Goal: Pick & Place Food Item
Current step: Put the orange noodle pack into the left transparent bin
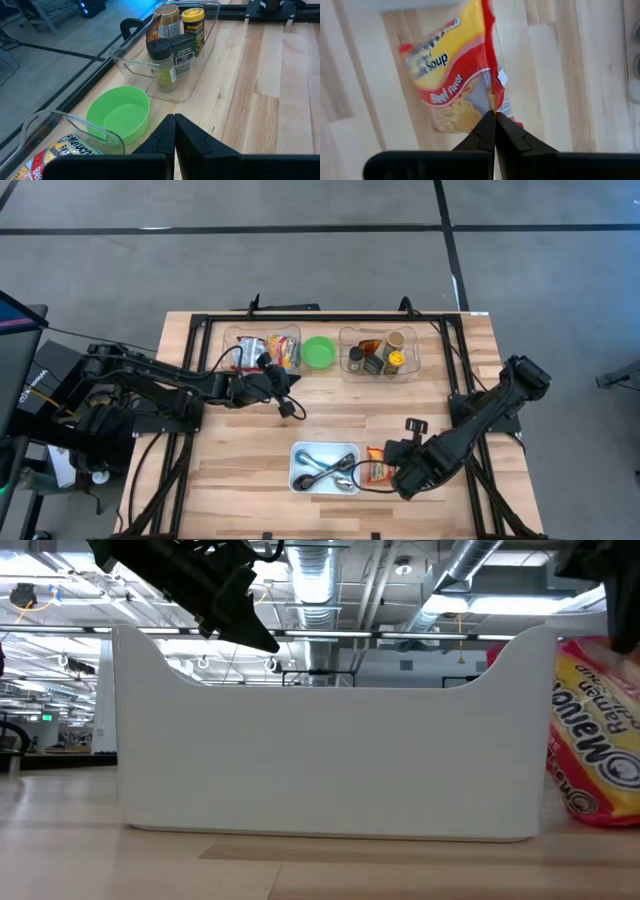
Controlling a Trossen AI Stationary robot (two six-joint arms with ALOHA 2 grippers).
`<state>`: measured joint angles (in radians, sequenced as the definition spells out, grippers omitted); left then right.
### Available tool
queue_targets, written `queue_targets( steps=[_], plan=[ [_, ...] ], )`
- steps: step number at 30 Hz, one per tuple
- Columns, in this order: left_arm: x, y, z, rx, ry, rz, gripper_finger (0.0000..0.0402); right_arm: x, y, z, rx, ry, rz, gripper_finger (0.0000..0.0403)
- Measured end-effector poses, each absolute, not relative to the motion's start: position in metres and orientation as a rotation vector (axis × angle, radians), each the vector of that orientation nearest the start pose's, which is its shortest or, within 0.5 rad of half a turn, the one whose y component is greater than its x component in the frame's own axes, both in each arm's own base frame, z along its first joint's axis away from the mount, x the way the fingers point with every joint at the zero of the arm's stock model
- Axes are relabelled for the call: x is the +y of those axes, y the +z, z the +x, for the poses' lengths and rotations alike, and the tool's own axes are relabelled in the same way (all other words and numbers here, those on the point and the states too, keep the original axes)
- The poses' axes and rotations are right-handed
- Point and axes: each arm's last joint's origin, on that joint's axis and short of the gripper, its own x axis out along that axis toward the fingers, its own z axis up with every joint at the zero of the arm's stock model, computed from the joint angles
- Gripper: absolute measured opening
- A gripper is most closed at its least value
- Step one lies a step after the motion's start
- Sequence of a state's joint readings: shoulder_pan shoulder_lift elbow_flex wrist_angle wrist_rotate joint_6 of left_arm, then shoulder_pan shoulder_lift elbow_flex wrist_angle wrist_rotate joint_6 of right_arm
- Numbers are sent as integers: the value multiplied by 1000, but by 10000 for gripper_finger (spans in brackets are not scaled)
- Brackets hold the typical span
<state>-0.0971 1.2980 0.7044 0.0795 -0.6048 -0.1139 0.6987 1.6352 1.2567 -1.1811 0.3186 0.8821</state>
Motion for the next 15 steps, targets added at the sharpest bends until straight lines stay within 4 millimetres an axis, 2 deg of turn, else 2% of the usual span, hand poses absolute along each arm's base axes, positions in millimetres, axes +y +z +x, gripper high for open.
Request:
queue_targets(
  steps=[9,15],
  plan=[
    [-9,225,266,458,523,69,3,179,268,233,1193,-342,-105,0],
    [-9,225,266,458,523,69,3,175,275,239,1096,-402,-154,0]
  ],
)
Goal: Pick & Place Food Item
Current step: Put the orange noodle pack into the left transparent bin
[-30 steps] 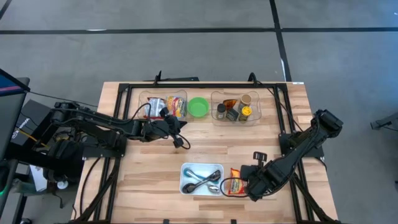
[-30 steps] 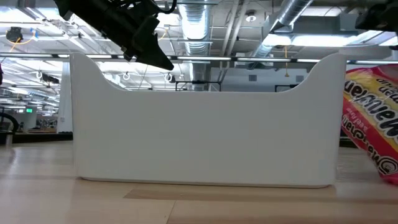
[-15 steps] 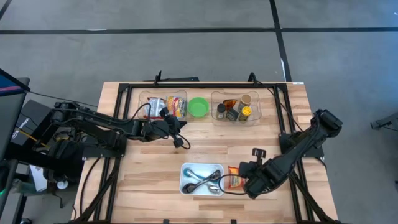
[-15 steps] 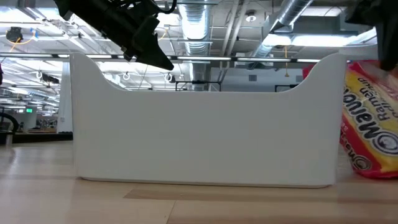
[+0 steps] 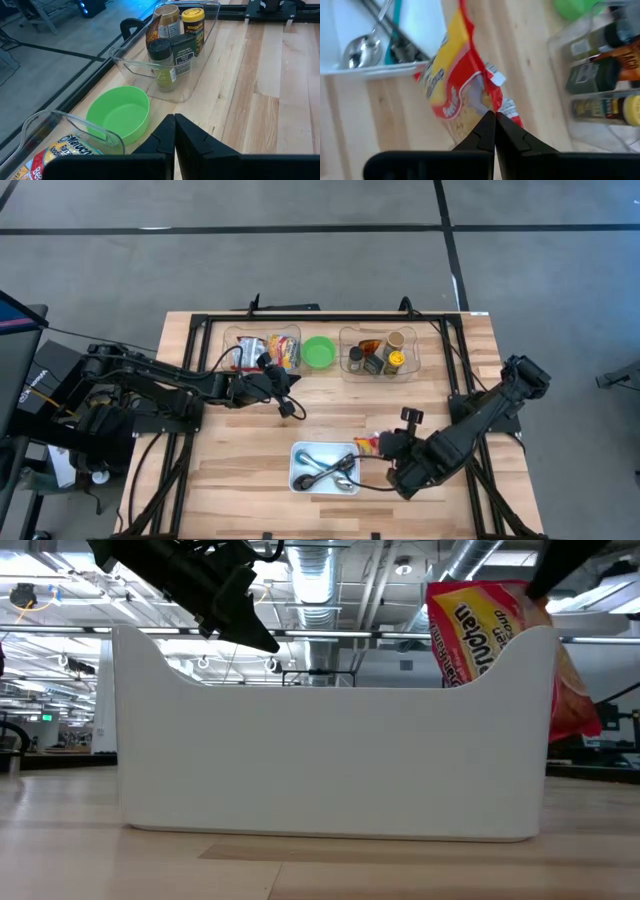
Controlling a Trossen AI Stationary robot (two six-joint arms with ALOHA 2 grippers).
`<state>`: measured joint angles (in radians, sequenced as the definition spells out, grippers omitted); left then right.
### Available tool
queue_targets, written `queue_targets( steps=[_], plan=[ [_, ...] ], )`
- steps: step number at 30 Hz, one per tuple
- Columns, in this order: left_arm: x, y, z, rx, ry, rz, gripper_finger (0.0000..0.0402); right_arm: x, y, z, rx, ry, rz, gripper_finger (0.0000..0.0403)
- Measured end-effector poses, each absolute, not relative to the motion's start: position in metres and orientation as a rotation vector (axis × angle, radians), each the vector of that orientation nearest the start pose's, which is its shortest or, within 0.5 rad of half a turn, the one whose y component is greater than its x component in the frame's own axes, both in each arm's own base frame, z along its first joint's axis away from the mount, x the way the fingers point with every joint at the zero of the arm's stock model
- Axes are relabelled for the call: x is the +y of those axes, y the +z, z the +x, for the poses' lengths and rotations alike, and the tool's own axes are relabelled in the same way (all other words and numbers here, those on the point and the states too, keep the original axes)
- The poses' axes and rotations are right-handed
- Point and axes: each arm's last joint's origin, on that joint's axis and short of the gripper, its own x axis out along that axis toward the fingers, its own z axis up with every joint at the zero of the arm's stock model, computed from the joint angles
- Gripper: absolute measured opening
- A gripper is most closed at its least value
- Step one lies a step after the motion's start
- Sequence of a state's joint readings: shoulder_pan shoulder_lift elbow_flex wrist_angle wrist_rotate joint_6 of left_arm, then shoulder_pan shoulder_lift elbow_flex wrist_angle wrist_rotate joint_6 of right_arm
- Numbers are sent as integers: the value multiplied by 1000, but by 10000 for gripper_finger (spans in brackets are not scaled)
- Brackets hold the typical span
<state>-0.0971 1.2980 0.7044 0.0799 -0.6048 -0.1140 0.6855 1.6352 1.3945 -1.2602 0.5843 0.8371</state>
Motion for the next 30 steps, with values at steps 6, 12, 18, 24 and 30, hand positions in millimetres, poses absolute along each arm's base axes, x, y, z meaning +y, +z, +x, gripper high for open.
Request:
queue_targets(
  steps=[6,12,18,24,30],
  plan=[
    [-9,225,266,457,524,66,3,166,277,247,1017,-479,-161,0],
    [-9,225,266,456,525,62,3,155,277,255,1005,-526,-138,0],
    [-9,225,266,456,525,62,3,143,277,262,1020,-548,-154,0],
    [-9,225,266,456,525,62,3,132,277,267,1025,-586,-146,0],
    [-9,225,266,456,525,62,3,119,276,274,1016,-634,-134,0]
  ],
)
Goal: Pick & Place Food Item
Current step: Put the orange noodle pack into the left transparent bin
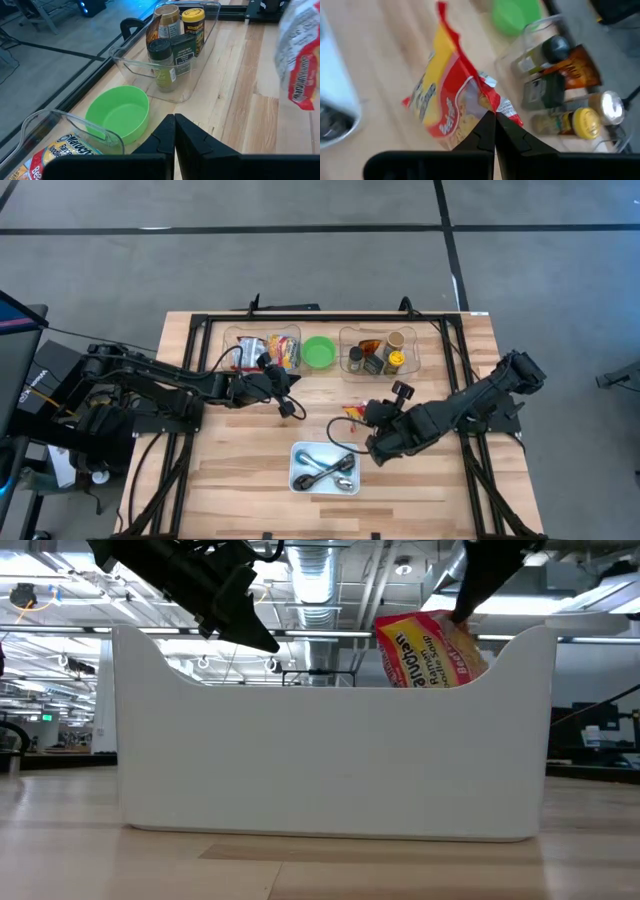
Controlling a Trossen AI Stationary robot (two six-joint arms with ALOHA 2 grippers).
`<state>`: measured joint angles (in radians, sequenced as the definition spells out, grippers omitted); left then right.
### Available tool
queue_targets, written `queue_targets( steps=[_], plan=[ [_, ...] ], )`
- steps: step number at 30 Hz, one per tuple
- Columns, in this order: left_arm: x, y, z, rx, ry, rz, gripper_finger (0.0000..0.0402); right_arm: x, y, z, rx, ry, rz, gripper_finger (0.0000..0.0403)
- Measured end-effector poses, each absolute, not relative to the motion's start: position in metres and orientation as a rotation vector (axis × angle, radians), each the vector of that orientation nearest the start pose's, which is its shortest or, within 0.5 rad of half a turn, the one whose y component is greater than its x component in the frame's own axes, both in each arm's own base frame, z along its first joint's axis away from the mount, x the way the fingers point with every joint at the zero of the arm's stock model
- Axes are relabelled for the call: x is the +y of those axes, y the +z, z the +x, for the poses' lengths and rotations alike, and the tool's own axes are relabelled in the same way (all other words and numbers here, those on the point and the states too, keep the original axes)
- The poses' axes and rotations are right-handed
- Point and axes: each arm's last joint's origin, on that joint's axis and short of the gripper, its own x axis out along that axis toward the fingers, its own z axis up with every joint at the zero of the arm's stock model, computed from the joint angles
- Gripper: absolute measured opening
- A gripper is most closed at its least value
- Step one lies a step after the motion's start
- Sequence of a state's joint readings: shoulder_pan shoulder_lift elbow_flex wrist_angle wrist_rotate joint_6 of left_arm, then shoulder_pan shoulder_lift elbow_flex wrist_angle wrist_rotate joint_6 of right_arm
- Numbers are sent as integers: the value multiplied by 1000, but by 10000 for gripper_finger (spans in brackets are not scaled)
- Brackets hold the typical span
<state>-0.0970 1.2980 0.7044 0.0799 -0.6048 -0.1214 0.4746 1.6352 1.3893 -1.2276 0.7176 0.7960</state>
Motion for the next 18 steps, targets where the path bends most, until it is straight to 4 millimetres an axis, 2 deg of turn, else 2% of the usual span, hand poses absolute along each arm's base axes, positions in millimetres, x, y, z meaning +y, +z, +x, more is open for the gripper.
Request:
queue_targets(
  steps=[5,18],
  plan=[
    [-9,226,266,451,528,46,3,109,274,280,960,-690,-169,0],
    [-10,228,267,420,520,30,3,91,279,312,840,-623,-152,0]
  ],
)
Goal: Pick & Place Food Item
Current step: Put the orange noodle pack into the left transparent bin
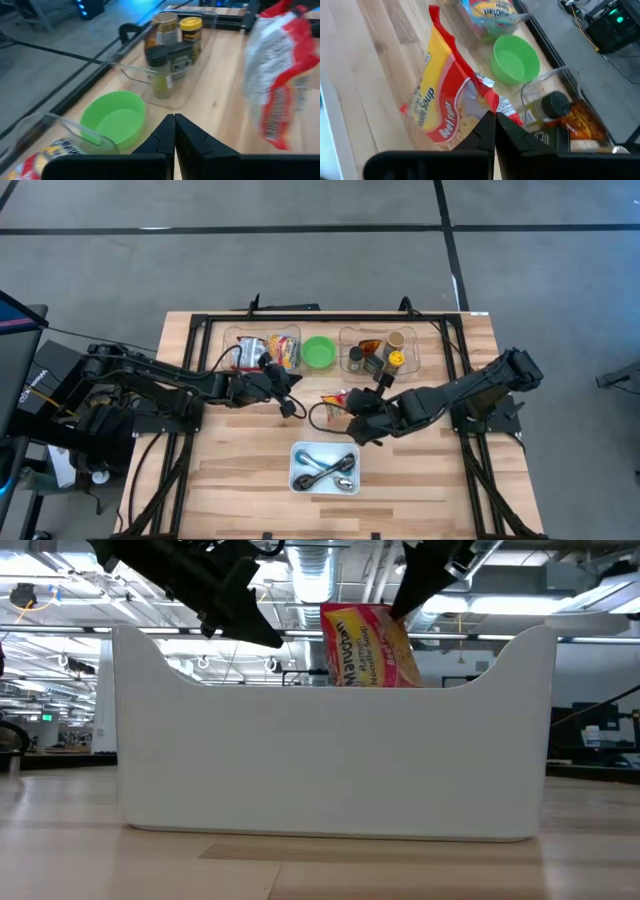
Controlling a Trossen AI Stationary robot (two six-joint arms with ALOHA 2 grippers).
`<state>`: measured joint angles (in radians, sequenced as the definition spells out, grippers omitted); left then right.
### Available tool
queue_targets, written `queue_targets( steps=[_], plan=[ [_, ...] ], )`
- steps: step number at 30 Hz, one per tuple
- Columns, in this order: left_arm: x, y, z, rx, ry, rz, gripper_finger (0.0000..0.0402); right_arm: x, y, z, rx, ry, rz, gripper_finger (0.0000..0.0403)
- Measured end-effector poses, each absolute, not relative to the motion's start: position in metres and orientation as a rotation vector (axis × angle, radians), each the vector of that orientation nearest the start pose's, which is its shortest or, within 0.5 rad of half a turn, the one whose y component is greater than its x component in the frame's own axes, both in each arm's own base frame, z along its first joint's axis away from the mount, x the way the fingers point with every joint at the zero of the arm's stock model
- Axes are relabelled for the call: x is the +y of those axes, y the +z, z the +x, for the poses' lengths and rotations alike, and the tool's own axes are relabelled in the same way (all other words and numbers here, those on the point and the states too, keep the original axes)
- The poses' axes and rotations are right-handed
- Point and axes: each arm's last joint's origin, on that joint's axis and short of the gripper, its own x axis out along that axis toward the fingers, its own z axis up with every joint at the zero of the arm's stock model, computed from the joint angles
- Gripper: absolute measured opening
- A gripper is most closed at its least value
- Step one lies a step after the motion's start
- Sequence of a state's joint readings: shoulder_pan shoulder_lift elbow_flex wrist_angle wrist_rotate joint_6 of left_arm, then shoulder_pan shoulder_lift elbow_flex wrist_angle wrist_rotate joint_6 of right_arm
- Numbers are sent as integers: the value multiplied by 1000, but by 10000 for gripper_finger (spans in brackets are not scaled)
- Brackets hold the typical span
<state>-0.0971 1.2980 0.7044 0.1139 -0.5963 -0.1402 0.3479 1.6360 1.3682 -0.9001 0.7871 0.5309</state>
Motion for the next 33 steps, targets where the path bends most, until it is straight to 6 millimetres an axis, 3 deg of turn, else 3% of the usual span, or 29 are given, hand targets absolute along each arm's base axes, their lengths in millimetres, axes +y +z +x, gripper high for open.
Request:
queue_targets(
  steps=[10,33],
  plan=[
    [-14,235,272,354,362,-34,3,81,282,321,793,-634,-122,0],
    [-23,239,276,329,52,-102,3,91,280,326,736,-631,-50,0]
  ],
)
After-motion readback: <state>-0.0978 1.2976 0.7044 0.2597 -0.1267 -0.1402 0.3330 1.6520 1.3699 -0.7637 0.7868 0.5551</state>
